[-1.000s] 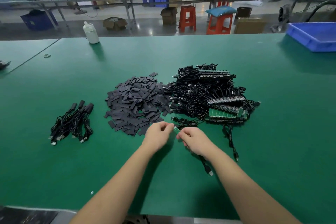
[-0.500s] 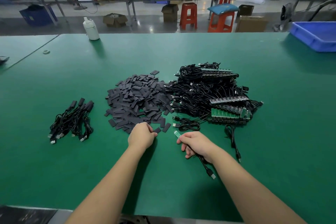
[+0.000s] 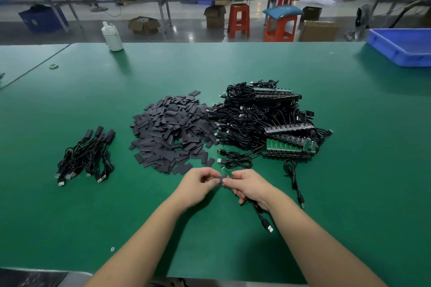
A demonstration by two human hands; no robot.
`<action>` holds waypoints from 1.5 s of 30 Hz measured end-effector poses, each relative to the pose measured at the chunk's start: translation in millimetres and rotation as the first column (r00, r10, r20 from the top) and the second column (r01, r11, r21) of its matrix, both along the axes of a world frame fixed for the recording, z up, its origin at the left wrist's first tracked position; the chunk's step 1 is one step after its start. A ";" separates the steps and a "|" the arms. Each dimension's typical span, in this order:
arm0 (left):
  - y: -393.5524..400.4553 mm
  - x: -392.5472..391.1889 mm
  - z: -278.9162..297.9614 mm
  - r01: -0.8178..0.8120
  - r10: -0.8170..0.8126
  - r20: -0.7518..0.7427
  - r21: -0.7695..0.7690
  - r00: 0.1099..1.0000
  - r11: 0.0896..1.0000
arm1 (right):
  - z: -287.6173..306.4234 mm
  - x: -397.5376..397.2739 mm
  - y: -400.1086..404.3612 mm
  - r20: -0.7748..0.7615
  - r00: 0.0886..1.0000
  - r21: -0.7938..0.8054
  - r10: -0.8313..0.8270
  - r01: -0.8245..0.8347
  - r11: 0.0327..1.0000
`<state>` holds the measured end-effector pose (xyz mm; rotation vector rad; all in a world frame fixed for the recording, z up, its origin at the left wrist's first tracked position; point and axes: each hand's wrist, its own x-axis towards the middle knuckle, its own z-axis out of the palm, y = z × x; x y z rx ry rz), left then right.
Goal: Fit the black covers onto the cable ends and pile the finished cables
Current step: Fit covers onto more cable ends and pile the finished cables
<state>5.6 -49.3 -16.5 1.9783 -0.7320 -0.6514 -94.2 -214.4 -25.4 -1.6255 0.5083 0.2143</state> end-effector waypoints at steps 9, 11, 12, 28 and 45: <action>2.7 -3.4 -0.7 0.068 -0.081 0.444 0.045 0.892 0.997 | 1.5 -0.1 1.0 0.031 0.999 0.049 -0.007 0.006 0.999; 6.1 2.5 -0.9 0.050 -0.051 0.422 0.014 0.905 0.999 | 1.3 1.0 -0.2 -0.005 1.000 0.052 -0.018 0.018 0.999; 8.2 6.2 -1.0 0.024 -0.019 0.391 -0.007 0.920 1.000 | 1.0 1.2 -1.5 -0.018 0.999 0.076 -0.029 0.031 0.997; 18.0 19.4 -4.1 0.005 0.012 0.270 -0.062 0.963 0.998 | 3.4 -4.8 -8.6 0.025 0.993 0.080 0.116 -0.117 0.990; 23.3 30.2 6.1 0.153 -0.160 0.166 0.052 0.973 0.987 | 10.7 -5.0 -7.4 -0.017 0.974 0.043 0.227 -0.227 0.973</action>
